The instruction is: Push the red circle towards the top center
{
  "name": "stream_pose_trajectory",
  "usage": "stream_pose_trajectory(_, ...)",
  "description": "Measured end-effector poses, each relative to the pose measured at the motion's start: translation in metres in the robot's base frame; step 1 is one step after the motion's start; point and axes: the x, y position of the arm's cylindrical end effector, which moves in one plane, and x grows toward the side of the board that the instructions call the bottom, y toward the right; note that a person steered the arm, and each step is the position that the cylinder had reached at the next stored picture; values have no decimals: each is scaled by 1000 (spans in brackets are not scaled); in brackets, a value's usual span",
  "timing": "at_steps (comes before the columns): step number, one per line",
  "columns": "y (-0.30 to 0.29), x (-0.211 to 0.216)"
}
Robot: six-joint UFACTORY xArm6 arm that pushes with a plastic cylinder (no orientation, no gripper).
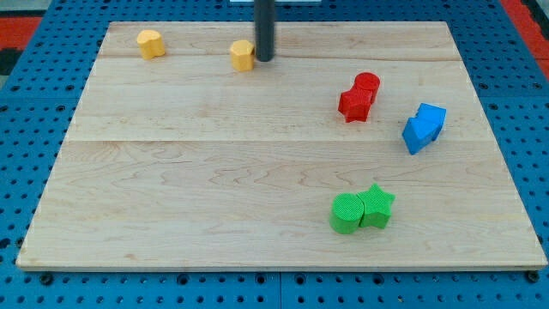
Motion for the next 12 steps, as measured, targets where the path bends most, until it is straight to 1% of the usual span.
stream_pose_trajectory(1, -84, 0)
stream_pose_trajectory(2, -48, 22)
stream_pose_trajectory(3, -1, 96)
stream_pose_trajectory(4, 60, 139)
stream_pose_trajectory(5, 133, 153)
stream_pose_trajectory(6, 167, 139)
stream_pose_trajectory(7, 191, 111)
stream_pose_trajectory(9, 197, 46)
stream_pose_trajectory(11, 256, 28)
stream_pose_trajectory(12, 213, 16)
